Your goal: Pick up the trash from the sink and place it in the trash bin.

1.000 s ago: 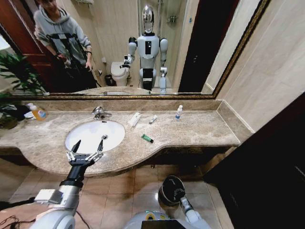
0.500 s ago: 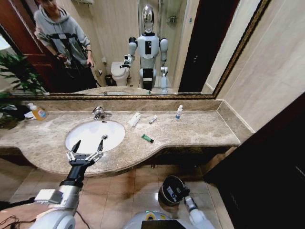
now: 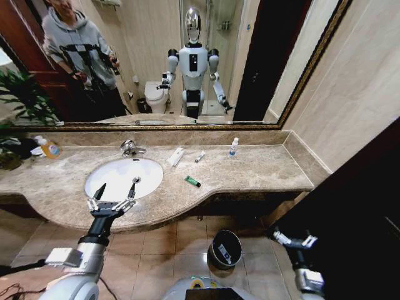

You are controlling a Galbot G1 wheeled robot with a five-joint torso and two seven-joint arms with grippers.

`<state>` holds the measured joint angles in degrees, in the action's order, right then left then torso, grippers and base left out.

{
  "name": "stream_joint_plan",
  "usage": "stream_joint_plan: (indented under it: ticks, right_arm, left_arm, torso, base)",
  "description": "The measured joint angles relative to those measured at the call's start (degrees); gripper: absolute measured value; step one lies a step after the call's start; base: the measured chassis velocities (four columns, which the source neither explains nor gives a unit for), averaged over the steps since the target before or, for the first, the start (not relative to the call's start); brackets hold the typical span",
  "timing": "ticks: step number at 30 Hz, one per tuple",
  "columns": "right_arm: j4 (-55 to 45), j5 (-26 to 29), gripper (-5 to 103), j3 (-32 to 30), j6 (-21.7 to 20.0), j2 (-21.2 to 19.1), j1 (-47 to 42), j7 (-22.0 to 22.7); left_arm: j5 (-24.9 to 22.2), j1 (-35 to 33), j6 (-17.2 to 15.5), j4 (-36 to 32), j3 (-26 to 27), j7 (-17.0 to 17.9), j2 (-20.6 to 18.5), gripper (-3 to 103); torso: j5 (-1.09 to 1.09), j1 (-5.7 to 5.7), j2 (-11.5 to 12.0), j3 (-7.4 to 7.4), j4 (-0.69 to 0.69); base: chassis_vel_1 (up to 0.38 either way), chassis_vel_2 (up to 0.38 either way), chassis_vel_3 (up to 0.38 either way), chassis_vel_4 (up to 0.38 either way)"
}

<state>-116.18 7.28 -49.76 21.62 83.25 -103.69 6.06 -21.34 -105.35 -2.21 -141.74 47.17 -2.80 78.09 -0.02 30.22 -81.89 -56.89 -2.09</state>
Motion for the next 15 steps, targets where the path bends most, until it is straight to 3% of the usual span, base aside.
stream_joint_plan:
  ticks: [2, 5, 7, 8, 10, 12, 15]
  right_arm:
    - [-0.98, 0.71, 100, -0.05, -0.75, 0.02, 0.49, -0.21]
    - [-6.70, 6.74, 100, 3.01, -9.32, -2.70, 8.19, -1.79]
    - [-7.35, 7.61, 100, 4.03, -11.08, -3.69, 10.14, -2.06]
    - [-8.56, 9.04, 100, 7.26, -16.10, -7.16, 15.71, -2.45]
    - [-8.58, 9.17, 100, 8.39, -17.55, -8.48, 17.44, -2.62]
    - [-7.09, 9.99, 100, 12.76, -22.10, -13.38, 23.50, -3.48]
    - [-3.33, 12.50, 100, 18.29, -26.62, -16.70, 30.64, -3.49]
  left_arm:
    - [0.00, 0.00, 0.00, 0.00, 0.00, 0.00, 0.00, 100]
    - [0.00, 0.00, 0.00, 0.00, 0.00, 0.00, -0.01, 100]
    - [0.00, 0.00, 0.00, 0.00, 0.00, -0.01, 0.00, 100]
    - [0.00, 0.00, 0.00, -0.01, 0.00, -0.01, -0.01, 100]
    - [0.00, 0.00, 0.00, 0.00, 0.00, 0.00, -0.01, 100]
    - [0.00, 0.00, 0.00, 0.00, 0.02, 0.02, 0.00, 100]
    - [0.00, 0.00, 0.00, -0.01, 0.00, -0.01, 0.00, 100]
  torso:
    - [0.00, 0.00, 0.00, 0.00, 0.00]
    - [0.03, 0.01, 0.00, -0.01, -0.01]
    - [0.03, 0.01, 0.00, -0.01, -0.03]
    - [0.02, 0.02, 0.01, -0.01, -0.04]
    - [0.02, 0.02, 0.01, -0.01, -0.04]
    - [0.02, 0.02, 0.01, -0.01, -0.02]
    - [0.02, 0.02, 0.01, -0.02, -0.01]
  base:
    - [0.000, 0.000, 0.000, 0.000]
    - [0.000, 0.000, 0.000, 0.000]
    - [0.000, 0.000, 0.000, 0.000]
    - [0.000, 0.000, 0.000, 0.000]
    - [0.000, 0.000, 0.000, 0.000]
    - [0.000, 0.000, 0.000, 0.000]
    - [0.000, 0.000, 0.000, 0.000]
